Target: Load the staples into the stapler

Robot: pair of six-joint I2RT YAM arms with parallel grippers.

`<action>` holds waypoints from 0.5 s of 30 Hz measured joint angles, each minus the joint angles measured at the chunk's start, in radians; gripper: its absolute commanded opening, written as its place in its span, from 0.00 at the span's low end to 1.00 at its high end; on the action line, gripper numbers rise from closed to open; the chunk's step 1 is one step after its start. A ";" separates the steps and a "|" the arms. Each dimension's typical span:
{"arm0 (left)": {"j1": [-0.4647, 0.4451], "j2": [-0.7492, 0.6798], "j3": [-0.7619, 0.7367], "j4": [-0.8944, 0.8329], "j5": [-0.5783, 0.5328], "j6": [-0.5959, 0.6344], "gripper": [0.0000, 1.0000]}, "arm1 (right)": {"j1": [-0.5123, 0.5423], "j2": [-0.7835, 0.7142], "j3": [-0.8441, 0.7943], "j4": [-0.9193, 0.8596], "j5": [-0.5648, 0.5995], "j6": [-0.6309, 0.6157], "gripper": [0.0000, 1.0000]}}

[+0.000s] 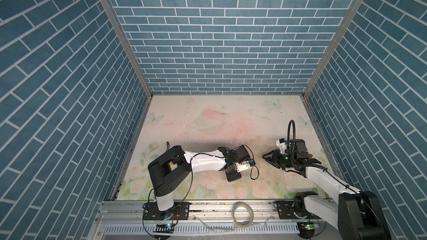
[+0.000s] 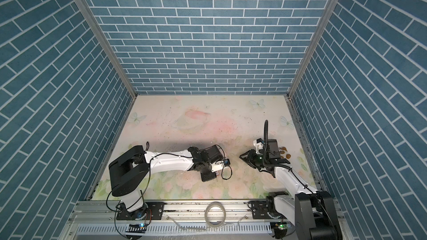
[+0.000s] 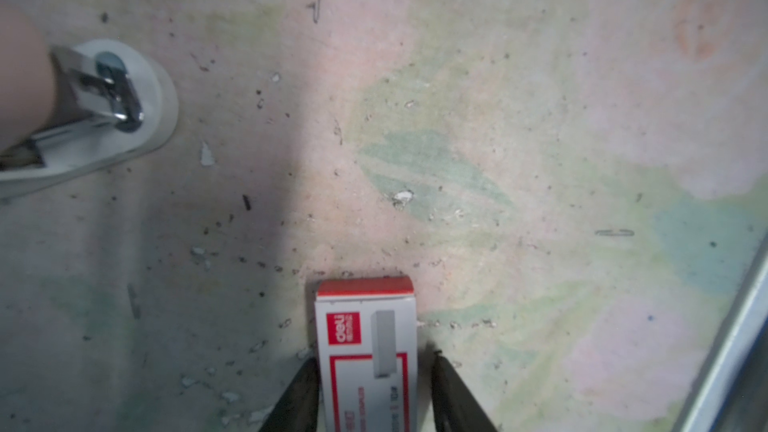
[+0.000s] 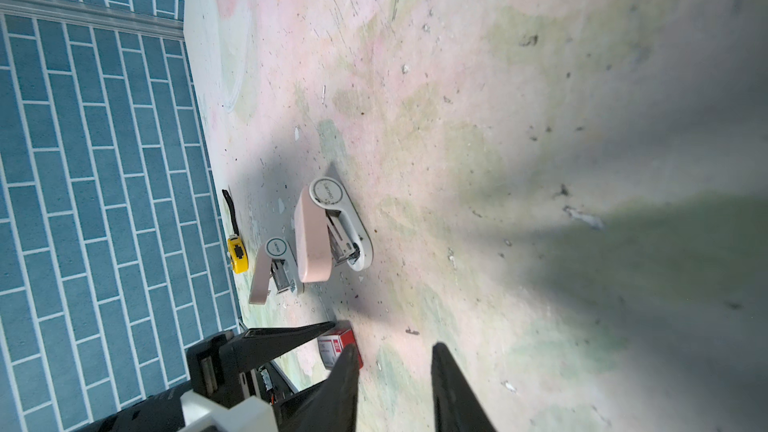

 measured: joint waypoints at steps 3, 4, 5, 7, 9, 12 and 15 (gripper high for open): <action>-0.001 0.005 0.004 0.001 -0.008 0.004 0.35 | 0.000 0.000 0.000 -0.001 0.000 0.000 0.31; -0.001 0.009 0.009 0.001 -0.010 0.005 0.35 | 0.000 0.000 0.000 -0.001 0.000 0.000 0.31; -0.001 0.013 0.016 0.001 -0.013 0.005 0.35 | 0.000 0.000 0.000 -0.002 0.000 0.000 0.31; -0.001 0.025 0.029 0.001 -0.018 0.007 0.35 | 0.000 -0.003 -0.002 -0.002 0.000 0.000 0.31; -0.001 0.038 0.046 0.002 -0.027 0.007 0.35 | 0.000 -0.005 -0.007 -0.002 0.000 0.000 0.31; -0.001 0.064 0.081 -0.004 -0.031 0.008 0.33 | 0.000 -0.009 -0.017 -0.004 0.000 0.000 0.31; -0.001 0.095 0.122 -0.009 -0.031 0.008 0.33 | 0.000 -0.016 -0.022 -0.011 0.000 0.000 0.32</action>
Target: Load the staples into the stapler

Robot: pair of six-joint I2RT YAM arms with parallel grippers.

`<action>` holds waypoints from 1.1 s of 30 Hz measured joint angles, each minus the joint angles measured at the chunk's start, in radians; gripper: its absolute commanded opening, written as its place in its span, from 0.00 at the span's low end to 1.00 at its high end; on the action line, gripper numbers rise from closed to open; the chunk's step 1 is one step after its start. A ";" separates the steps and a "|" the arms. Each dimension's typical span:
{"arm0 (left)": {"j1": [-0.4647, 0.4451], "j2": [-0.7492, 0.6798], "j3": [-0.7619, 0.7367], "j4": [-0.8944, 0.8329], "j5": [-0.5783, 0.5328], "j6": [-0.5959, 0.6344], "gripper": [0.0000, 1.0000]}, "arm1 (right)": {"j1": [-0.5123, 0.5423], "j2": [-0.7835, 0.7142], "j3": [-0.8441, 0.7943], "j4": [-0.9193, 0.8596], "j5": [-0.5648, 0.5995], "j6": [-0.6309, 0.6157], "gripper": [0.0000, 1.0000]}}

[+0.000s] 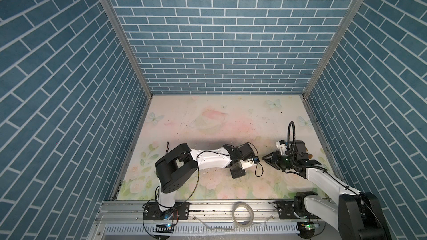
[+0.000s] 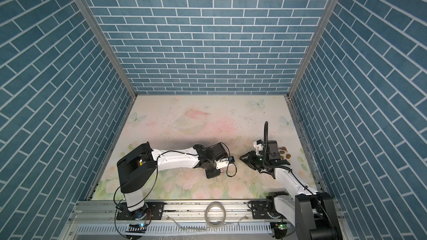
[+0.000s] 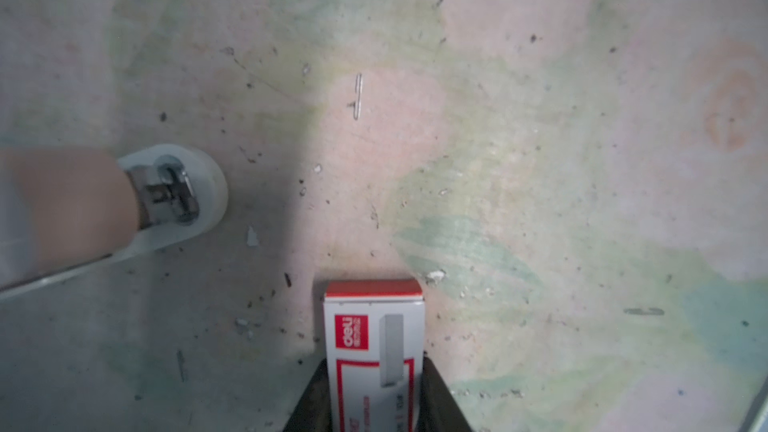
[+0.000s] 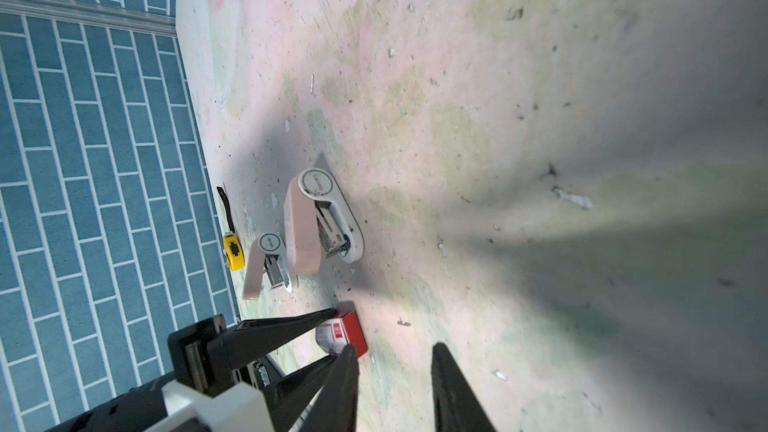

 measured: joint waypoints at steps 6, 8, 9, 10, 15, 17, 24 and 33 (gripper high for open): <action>-0.001 0.024 0.038 -0.025 0.000 0.028 0.44 | 0.000 -0.015 -0.001 -0.013 0.004 0.000 0.32; -0.001 0.023 0.038 -0.031 0.000 0.040 0.51 | 0.000 -0.016 -0.002 -0.019 0.005 0.000 0.32; -0.001 0.023 0.038 -0.031 0.000 0.046 0.56 | 0.000 -0.018 -0.005 -0.022 0.005 0.000 0.32; -0.001 0.021 0.036 -0.029 0.000 0.052 0.59 | 0.000 -0.019 -0.008 -0.024 0.006 0.000 0.32; -0.001 -0.029 -0.020 -0.018 -0.001 0.081 0.63 | 0.000 -0.017 -0.023 -0.026 -0.002 -0.001 0.32; -0.001 -0.063 -0.055 -0.007 -0.002 0.085 0.61 | 0.000 -0.005 -0.025 -0.017 -0.016 -0.001 0.32; 0.010 -0.127 -0.145 0.071 0.002 0.093 0.61 | 0.002 0.080 -0.027 0.044 -0.116 -0.003 0.32; 0.027 -0.176 -0.216 0.186 0.066 0.092 0.64 | 0.006 0.114 -0.028 0.089 -0.217 -0.003 0.35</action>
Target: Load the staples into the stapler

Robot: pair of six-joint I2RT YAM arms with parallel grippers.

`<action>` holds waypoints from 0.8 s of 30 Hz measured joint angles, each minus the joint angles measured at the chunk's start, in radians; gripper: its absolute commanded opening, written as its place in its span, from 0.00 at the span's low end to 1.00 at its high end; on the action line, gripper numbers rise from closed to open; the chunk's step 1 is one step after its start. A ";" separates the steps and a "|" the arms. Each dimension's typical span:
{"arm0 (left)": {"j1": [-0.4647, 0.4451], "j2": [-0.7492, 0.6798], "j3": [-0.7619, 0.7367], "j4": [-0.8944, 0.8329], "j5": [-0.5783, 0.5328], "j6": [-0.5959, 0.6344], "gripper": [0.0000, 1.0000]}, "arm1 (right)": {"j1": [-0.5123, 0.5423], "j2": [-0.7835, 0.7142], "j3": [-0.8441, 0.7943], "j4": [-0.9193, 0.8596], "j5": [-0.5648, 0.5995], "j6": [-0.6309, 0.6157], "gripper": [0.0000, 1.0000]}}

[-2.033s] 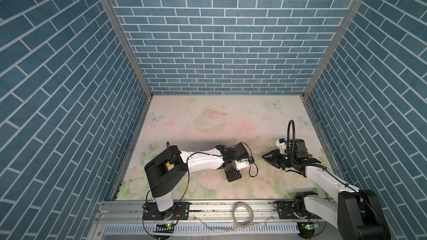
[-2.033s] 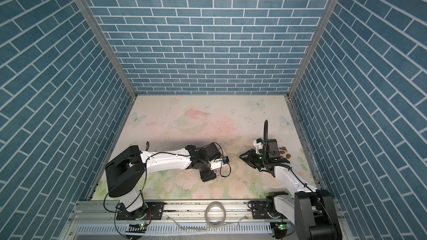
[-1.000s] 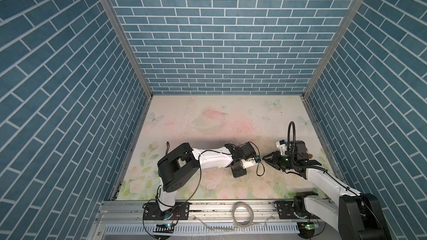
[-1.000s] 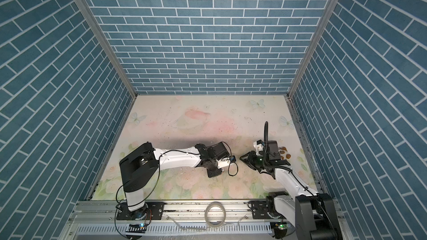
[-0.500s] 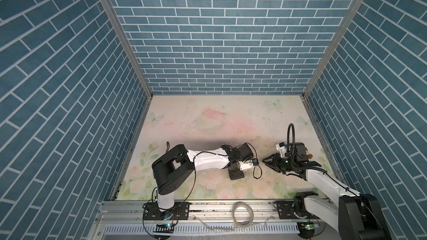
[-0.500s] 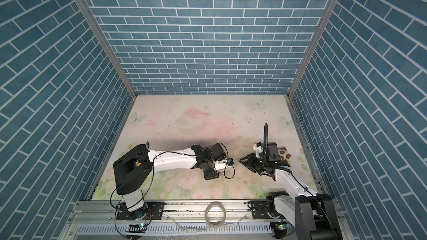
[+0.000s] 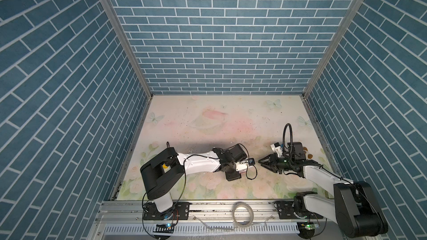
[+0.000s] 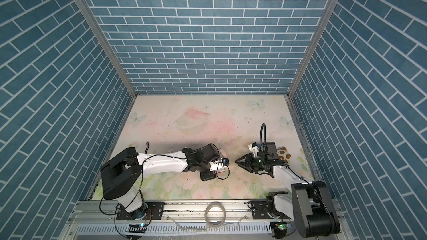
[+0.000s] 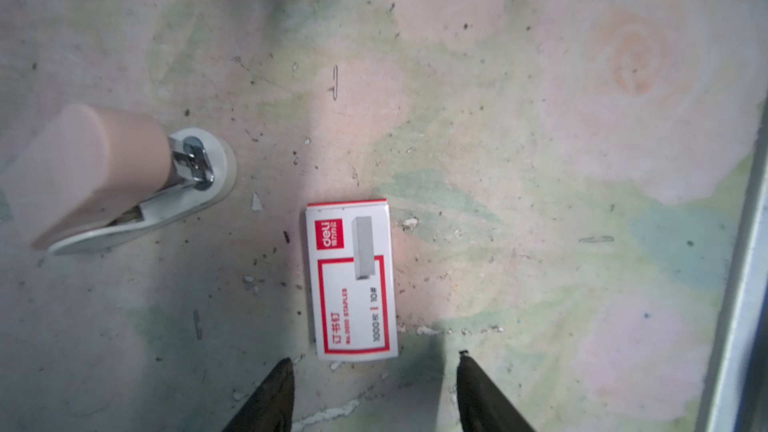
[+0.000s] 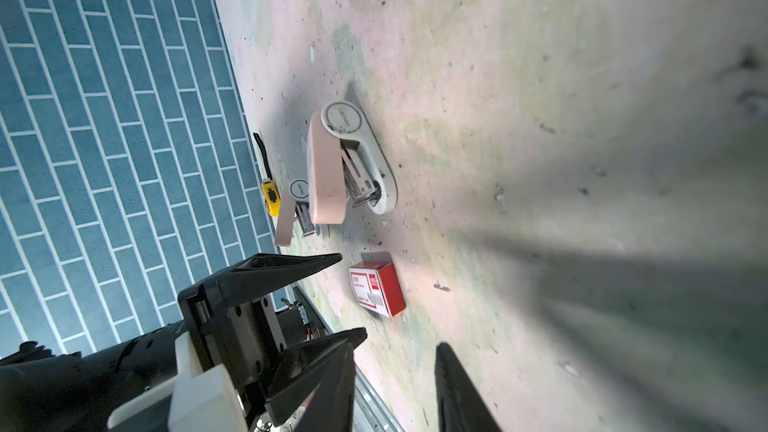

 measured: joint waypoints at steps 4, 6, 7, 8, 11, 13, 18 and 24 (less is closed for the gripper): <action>0.000 -0.001 -0.019 0.058 0.019 0.000 0.61 | 0.004 0.042 0.000 0.014 -0.026 0.000 0.35; 0.000 -0.001 -0.032 0.079 0.022 0.000 0.59 | 0.009 0.068 0.000 0.025 -0.032 0.000 0.35; 0.000 -0.001 -0.038 0.088 0.023 0.000 0.59 | 0.012 0.079 0.000 0.031 -0.035 0.000 0.35; 0.000 -0.001 -0.045 0.098 0.022 0.000 0.59 | 0.016 0.092 0.000 0.039 -0.038 0.000 0.35; 0.001 -0.001 -0.068 0.126 0.013 0.000 0.59 | 0.032 0.123 0.000 0.060 -0.042 0.001 0.36; 0.004 -0.001 -0.078 0.142 0.006 -0.001 0.59 | 0.044 0.142 0.000 0.073 -0.044 0.001 0.36; 0.023 -0.001 -0.081 0.171 -0.004 -0.009 0.58 | 0.077 0.177 0.000 0.106 -0.047 0.003 0.36; 0.036 -0.001 -0.081 0.183 0.020 -0.008 0.51 | 0.106 0.216 0.000 0.177 -0.054 0.012 0.37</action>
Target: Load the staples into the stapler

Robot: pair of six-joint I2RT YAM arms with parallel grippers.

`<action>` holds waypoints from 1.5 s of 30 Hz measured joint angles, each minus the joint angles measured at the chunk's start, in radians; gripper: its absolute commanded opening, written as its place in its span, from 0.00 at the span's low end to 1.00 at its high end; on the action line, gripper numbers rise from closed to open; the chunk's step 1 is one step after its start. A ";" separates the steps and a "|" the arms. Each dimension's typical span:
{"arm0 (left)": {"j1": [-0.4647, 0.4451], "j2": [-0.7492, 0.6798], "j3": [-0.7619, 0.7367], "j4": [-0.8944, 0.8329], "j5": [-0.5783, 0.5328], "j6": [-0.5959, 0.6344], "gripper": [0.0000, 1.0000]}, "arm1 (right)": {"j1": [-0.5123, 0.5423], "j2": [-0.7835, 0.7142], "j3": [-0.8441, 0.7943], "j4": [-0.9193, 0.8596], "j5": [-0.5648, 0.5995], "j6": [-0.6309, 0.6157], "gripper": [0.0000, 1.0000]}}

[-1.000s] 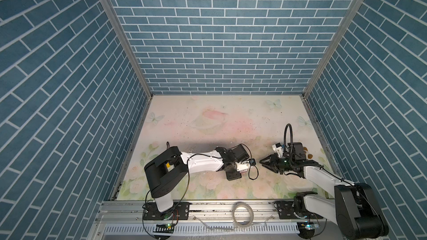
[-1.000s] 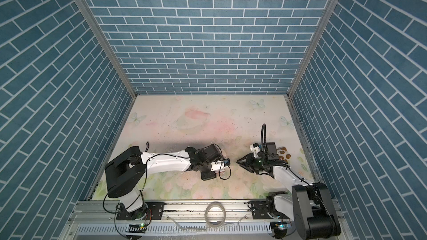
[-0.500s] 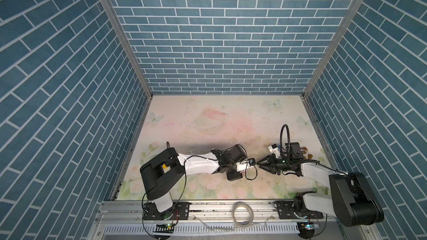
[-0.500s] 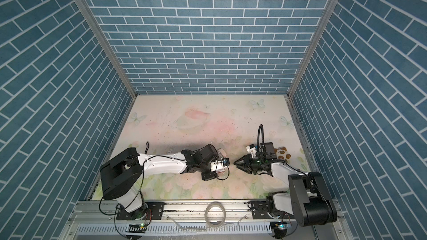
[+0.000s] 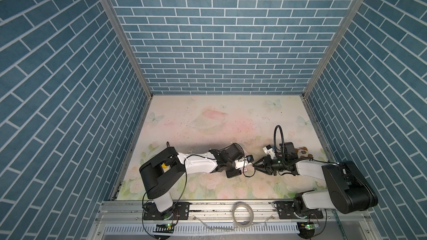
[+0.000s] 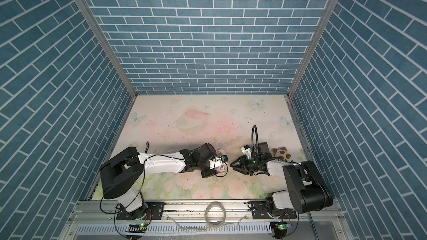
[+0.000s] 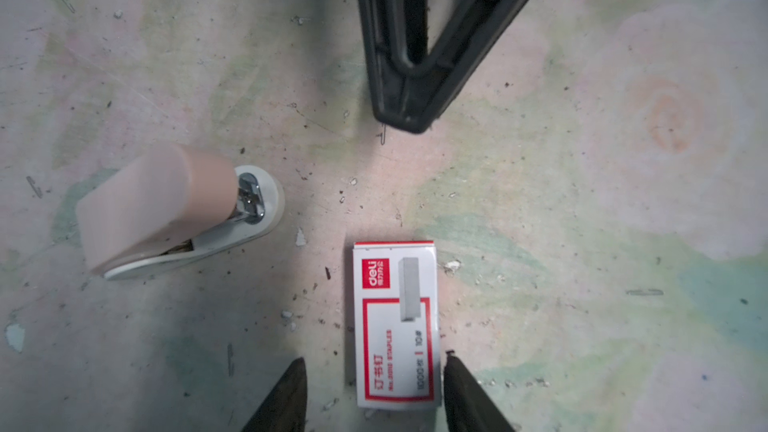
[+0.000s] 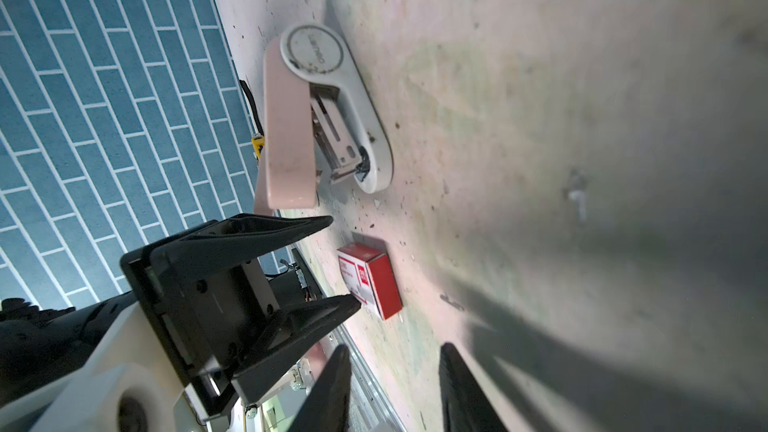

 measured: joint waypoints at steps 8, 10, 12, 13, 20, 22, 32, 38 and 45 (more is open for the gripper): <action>0.001 0.001 -0.016 0.003 0.045 0.013 0.51 | 0.016 0.035 0.000 0.081 -0.016 0.027 0.37; 0.001 0.003 -0.016 0.005 0.043 0.013 0.51 | 0.020 0.040 0.000 0.096 -0.019 0.033 0.37; 0.001 0.008 -0.016 0.013 0.038 0.012 0.50 | 0.026 0.044 0.000 0.105 -0.019 0.037 0.37; 0.001 0.013 -0.016 0.018 0.035 0.012 0.50 | 0.029 0.046 0.000 0.109 -0.020 0.040 0.37; 0.004 0.022 -0.018 0.034 0.029 0.015 0.37 | 0.050 0.078 0.000 0.142 -0.026 0.045 0.38; 0.005 0.026 -0.019 0.045 0.030 0.015 0.37 | 0.060 0.093 0.000 0.153 -0.026 0.050 0.38; 0.010 0.029 -0.027 0.076 0.033 0.020 0.37 | 0.113 0.137 0.000 0.237 -0.025 0.082 0.38; 0.011 0.036 -0.027 0.090 0.045 0.025 0.36 | 0.129 0.163 0.000 0.286 -0.025 0.104 0.37; 0.012 0.040 -0.027 0.099 0.060 0.035 0.35 | 0.134 0.177 0.000 0.335 -0.017 0.122 0.37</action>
